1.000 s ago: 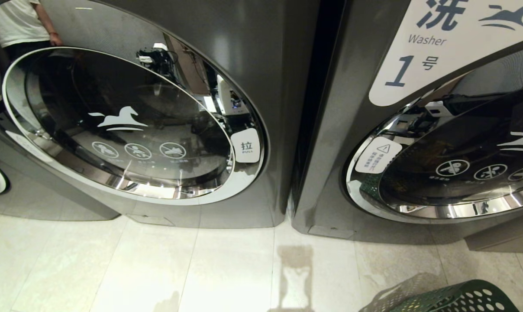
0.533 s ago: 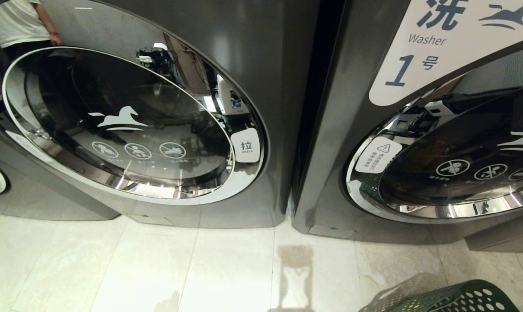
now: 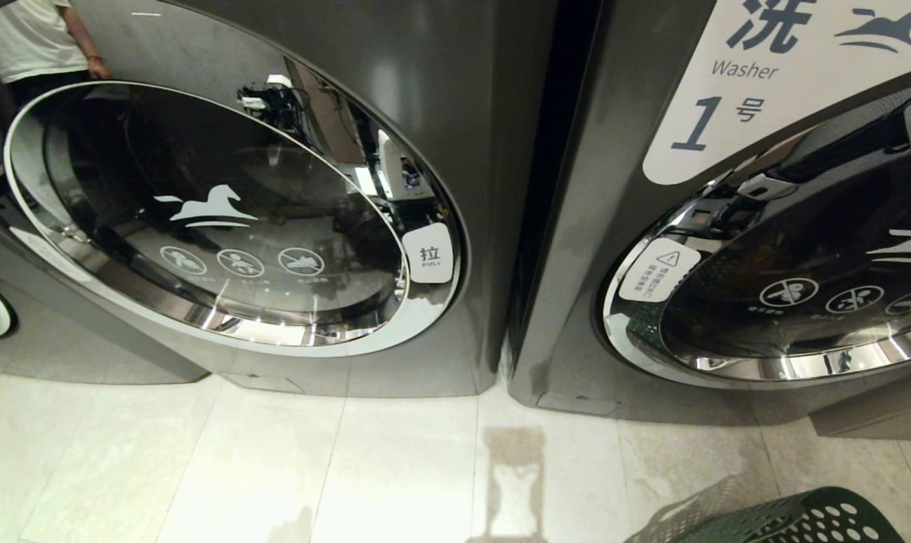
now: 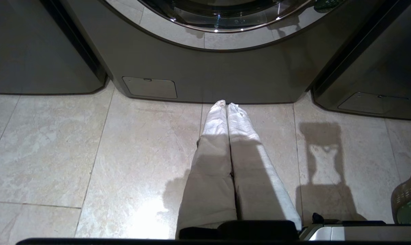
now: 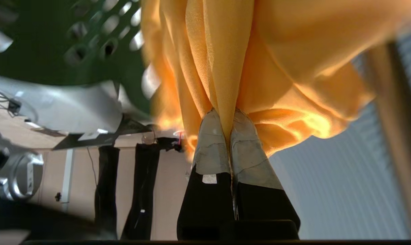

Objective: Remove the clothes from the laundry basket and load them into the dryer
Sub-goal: Take the clothes out of the basket

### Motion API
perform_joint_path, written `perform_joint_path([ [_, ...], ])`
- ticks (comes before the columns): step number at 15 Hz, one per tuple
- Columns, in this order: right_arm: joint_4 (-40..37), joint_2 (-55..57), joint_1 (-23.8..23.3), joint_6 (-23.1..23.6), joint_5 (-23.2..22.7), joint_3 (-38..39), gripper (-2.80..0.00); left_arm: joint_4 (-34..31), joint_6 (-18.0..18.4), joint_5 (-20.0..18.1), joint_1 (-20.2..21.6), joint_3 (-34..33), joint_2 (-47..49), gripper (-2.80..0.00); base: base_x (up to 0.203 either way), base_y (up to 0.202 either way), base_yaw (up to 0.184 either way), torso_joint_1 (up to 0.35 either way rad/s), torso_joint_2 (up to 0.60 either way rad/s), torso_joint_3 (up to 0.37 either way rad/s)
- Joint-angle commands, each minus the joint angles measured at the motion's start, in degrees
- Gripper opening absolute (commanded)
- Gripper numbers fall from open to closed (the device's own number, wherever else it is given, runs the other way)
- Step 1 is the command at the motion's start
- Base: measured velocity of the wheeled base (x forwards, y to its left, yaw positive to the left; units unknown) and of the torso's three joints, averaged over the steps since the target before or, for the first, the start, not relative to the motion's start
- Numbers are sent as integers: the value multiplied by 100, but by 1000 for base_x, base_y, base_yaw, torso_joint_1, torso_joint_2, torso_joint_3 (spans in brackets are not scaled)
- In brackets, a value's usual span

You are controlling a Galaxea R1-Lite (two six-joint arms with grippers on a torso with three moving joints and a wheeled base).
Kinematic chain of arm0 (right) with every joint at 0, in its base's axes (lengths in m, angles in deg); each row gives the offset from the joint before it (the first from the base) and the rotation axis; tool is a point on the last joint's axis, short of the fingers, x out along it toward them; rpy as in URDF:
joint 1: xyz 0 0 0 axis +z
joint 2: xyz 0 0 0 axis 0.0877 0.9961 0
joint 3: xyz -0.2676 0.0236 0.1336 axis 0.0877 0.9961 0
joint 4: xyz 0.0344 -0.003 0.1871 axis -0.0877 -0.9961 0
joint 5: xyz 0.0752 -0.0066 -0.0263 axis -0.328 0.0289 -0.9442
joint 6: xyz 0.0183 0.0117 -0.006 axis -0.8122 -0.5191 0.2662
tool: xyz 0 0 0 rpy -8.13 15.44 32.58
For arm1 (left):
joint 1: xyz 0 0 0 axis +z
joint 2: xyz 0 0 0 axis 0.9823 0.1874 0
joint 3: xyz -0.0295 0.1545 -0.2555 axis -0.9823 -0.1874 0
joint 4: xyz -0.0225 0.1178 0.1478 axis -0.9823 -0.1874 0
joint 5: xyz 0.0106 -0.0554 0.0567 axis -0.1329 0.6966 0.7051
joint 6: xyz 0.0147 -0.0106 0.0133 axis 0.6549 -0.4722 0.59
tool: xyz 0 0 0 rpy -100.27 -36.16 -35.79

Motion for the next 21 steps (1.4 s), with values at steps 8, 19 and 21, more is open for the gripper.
perform_joint_path([
  [8, -79, -3763, 338, -265, -561, 1214, -280, 3, -5, -3, 0, 1, 9, -280, 0, 0, 0, 0, 0, 0],
  [19, 2914, -5523, 2661, -1110, -1550, 515, -280, 3, -5, 4, 0, 1, 9, -280, 0, 0, 0, 0, 0, 0],
  [21, 2733, -5734, 3115, -1371, -1551, 300, -280, 3, -5, -4, 0, 2, 9, -280, 0, 0, 0, 0, 0, 0],
])
